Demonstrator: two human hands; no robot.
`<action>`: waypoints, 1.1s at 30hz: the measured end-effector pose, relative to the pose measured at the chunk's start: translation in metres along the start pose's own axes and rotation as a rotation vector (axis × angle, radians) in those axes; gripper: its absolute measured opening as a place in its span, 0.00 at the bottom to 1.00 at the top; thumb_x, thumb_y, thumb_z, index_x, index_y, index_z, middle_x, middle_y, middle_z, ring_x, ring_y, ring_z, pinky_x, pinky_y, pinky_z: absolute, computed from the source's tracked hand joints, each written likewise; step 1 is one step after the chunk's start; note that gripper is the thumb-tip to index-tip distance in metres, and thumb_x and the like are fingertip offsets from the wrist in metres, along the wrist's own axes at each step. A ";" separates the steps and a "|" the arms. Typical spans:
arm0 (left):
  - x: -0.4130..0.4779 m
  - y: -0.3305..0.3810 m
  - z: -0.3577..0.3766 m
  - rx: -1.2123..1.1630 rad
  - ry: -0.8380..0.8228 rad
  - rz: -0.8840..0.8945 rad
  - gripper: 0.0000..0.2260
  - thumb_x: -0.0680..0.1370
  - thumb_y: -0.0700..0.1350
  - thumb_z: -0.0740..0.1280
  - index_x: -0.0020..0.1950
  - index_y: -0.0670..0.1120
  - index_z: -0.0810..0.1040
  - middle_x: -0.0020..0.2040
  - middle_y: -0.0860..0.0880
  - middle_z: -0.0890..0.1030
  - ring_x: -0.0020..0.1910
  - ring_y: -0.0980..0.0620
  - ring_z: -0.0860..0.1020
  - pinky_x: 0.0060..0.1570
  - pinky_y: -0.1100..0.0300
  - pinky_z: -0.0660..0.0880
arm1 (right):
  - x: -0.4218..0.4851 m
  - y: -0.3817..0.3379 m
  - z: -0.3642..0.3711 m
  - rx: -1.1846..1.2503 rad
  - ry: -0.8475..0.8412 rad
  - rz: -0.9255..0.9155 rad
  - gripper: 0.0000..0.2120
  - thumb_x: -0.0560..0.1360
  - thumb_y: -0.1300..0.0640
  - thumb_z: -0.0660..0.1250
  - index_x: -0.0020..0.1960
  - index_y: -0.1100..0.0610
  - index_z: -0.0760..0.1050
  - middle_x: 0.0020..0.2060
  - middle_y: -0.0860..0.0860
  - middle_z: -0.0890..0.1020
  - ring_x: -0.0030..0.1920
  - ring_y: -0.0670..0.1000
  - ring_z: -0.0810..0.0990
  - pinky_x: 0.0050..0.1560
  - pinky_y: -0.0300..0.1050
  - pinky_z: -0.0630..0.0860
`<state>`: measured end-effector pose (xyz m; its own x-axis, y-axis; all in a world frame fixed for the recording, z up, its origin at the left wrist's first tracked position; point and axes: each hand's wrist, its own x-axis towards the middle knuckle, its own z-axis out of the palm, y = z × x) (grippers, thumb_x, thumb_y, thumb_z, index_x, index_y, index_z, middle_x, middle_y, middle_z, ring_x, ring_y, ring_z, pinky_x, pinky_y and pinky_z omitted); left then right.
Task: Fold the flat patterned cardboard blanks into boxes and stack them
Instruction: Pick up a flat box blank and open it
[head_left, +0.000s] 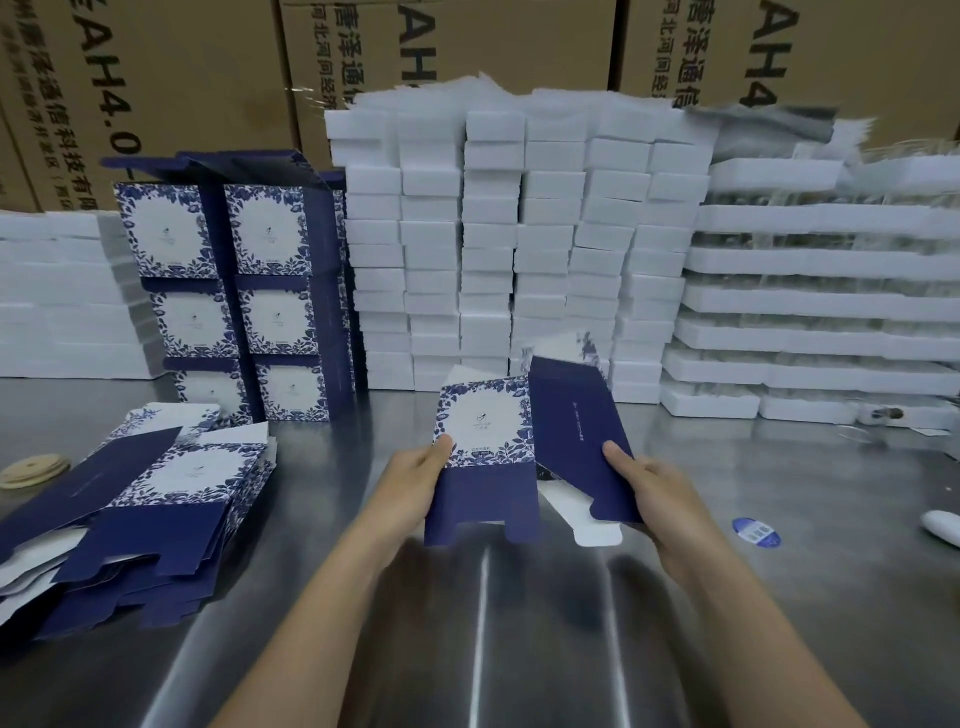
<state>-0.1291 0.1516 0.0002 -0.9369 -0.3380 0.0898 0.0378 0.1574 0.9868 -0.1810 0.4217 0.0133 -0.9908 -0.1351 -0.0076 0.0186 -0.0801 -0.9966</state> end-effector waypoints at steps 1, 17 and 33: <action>0.001 -0.002 0.001 -0.001 0.002 -0.006 0.22 0.87 0.57 0.62 0.49 0.43 0.88 0.45 0.53 0.89 0.39 0.60 0.83 0.35 0.70 0.74 | 0.001 0.002 0.000 -0.016 0.010 -0.003 0.16 0.82 0.46 0.70 0.48 0.58 0.86 0.42 0.56 0.89 0.35 0.51 0.87 0.33 0.37 0.79; 0.004 0.001 -0.003 -0.149 0.110 -0.045 0.21 0.86 0.60 0.61 0.50 0.48 0.87 0.45 0.56 0.89 0.38 0.63 0.85 0.32 0.71 0.74 | 0.011 0.009 0.004 0.106 -0.108 0.127 0.17 0.83 0.45 0.67 0.60 0.56 0.85 0.52 0.55 0.89 0.47 0.50 0.89 0.42 0.43 0.82; 0.005 0.001 -0.003 -0.202 0.029 -0.087 0.23 0.86 0.60 0.60 0.55 0.46 0.88 0.51 0.46 0.89 0.43 0.50 0.86 0.38 0.60 0.74 | 0.012 0.006 0.004 0.209 -0.010 0.016 0.12 0.83 0.54 0.67 0.58 0.58 0.85 0.51 0.55 0.89 0.45 0.53 0.88 0.40 0.42 0.82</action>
<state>-0.1325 0.1470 0.0019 -0.9293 -0.3692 0.0044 0.0293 -0.0619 0.9977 -0.1920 0.4155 0.0080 -0.9887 -0.1482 -0.0218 0.0631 -0.2805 -0.9578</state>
